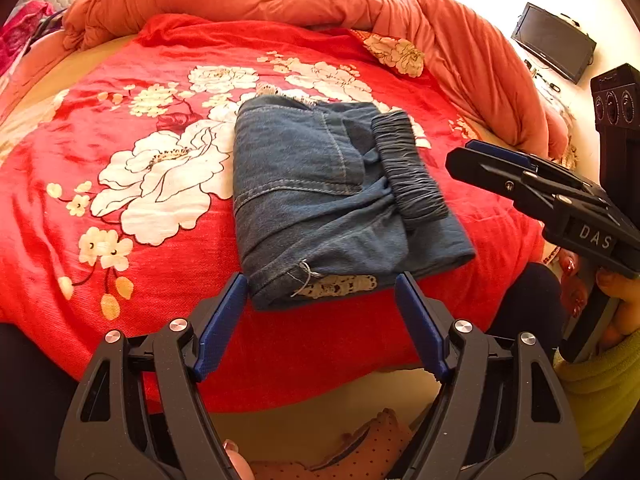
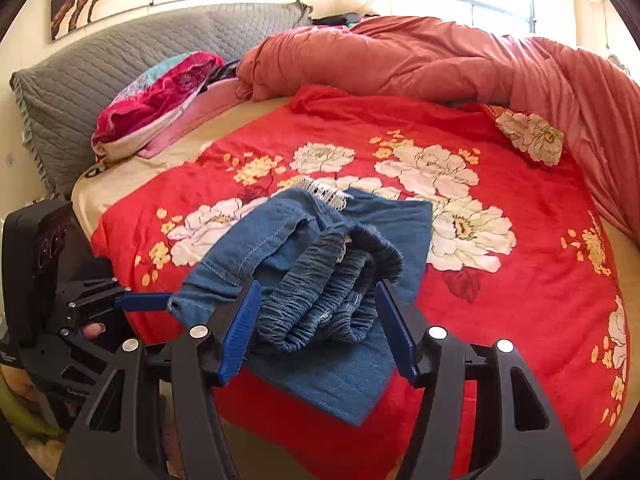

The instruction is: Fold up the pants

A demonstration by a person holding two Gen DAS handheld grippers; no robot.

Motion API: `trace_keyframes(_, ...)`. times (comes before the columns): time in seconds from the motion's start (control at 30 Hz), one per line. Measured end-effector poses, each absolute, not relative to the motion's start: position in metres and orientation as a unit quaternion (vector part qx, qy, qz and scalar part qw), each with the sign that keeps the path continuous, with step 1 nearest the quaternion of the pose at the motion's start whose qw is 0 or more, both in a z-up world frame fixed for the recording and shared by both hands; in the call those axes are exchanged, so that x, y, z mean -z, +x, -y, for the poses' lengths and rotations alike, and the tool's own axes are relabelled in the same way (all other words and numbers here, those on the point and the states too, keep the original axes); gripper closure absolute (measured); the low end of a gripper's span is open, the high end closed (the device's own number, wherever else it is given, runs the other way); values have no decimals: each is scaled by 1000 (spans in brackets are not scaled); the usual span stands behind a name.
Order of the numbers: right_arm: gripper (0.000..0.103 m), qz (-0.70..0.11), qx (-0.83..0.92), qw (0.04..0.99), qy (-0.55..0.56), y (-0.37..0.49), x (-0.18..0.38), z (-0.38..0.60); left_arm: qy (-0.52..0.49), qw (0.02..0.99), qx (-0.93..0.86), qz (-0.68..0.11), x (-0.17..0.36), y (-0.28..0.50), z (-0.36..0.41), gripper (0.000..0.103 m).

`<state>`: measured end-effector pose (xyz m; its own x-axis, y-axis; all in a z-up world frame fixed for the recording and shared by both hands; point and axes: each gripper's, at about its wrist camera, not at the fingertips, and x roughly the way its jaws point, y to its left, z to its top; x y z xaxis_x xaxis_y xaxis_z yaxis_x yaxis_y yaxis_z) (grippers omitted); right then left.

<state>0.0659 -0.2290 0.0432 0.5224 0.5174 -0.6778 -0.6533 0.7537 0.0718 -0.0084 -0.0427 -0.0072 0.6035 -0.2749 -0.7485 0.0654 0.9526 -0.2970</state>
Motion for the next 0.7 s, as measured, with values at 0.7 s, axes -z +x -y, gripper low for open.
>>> trace_keyframes(0.7, 17, -417, -276, 866, 2, 118, -8, 262, -123, 901, 50, -414, -4, 45, 1, 24)
